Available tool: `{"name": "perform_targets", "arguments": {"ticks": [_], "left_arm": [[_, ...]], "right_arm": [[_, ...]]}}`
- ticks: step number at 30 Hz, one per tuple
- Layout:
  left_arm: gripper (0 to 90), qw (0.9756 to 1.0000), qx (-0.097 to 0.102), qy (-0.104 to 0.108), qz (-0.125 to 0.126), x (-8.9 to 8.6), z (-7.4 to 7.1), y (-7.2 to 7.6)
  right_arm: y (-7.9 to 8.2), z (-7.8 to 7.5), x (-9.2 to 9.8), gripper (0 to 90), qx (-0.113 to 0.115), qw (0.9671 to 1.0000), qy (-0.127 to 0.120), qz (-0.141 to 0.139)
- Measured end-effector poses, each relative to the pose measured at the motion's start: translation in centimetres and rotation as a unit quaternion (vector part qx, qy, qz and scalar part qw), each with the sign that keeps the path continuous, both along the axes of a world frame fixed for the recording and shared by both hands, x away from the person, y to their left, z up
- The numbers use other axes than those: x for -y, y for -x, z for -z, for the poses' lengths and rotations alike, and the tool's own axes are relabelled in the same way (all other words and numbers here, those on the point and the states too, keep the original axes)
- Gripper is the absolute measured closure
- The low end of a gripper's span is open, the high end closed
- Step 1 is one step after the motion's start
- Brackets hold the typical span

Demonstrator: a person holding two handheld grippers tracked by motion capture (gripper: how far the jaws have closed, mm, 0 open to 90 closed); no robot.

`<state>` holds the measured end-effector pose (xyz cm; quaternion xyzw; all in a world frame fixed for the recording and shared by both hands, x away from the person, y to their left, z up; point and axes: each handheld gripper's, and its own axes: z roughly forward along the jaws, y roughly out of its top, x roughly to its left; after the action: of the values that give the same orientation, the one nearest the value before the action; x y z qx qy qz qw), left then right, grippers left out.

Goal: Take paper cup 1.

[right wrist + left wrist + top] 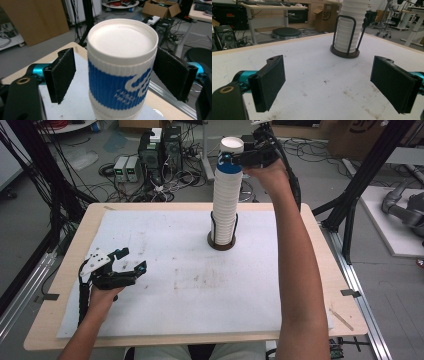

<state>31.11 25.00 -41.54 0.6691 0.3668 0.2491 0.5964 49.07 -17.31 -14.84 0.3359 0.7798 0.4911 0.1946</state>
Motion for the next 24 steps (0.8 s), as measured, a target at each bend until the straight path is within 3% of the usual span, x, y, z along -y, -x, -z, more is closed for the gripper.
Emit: {"name": "perform_targets", "arguments": {"ticks": [5, 10, 15, 24], "left_arm": [[12.3, 1.0, -0.001, 0.003, -0.001, -0.1, 0.0, 0.0], [12.3, 1.0, 0.0, 0.001, 0.0, -0.1, 0.0, 0.0], [12.3, 1.0, -0.002, 0.003, 0.0, -0.1, 0.0, 0.0], [12.3, 1.0, -0.001, 0.004, 0.002, -0.1, 0.0, 0.0]], "right_arm": [[-0.6, -0.1, -0.8, 18.8, 0.003, 1.0, 0.001, 0.006], [-0.6, -0.3, -0.9, 28.6, 0.015, 0.9997, 0.004, 0.018], [-0.5, -0.5, -0.7, 29.2, 0.016, 0.9997, 0.001, 0.019], [0.4, -2.0, -0.3, 29.6, 0.048, 0.9986, -0.009, 0.023]]}}
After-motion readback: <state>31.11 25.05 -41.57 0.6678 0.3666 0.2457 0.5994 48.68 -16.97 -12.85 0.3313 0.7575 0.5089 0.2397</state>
